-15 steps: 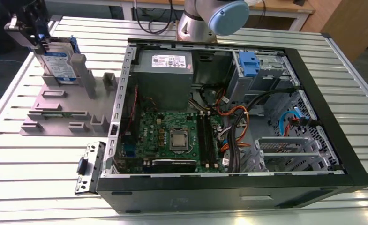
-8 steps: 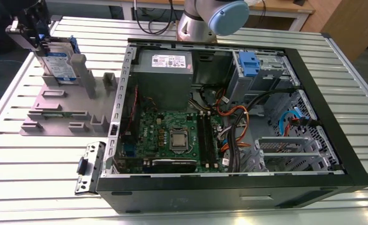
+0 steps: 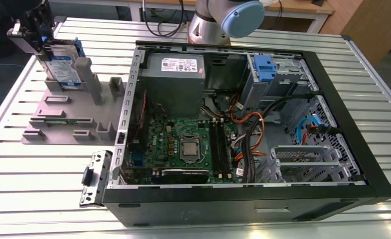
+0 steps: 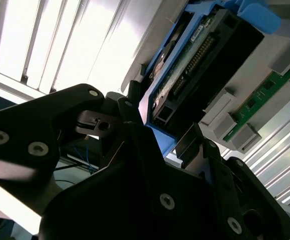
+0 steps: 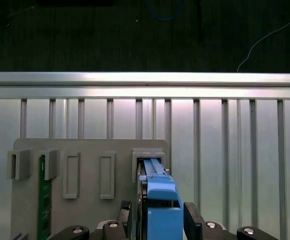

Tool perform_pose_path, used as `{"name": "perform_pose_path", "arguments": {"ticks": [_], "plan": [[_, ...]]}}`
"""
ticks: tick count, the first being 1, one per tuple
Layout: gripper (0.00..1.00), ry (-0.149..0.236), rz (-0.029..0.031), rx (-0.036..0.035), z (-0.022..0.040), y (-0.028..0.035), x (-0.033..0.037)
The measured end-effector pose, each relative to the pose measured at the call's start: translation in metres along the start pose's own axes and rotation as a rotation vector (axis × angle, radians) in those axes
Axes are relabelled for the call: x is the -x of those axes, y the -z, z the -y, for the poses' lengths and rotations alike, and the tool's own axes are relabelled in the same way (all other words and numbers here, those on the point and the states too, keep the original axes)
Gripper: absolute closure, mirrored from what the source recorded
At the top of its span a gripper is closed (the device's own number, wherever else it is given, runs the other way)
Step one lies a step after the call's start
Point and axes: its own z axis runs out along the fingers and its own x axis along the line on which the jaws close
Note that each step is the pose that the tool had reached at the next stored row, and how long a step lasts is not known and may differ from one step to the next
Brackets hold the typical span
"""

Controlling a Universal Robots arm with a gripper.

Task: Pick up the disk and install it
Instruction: 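Pick up the disk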

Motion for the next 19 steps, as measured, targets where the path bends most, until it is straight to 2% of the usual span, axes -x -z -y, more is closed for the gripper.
{"name": "perform_pose_path", "arguments": {"ticks": [6,8,10,19], "plan": [[0.49,0.0,0.0001,-0.0001,0.0,0.0,0.0],[0.61,0.0,-0.0001,0.0,0.0,0.0,0.0],[0.64,0.0,0.0001,-0.0001,0.0,0.0,0.0],[0.64,0.0,0.0006,-0.0003,0.0,0.0004,0.0]]}}
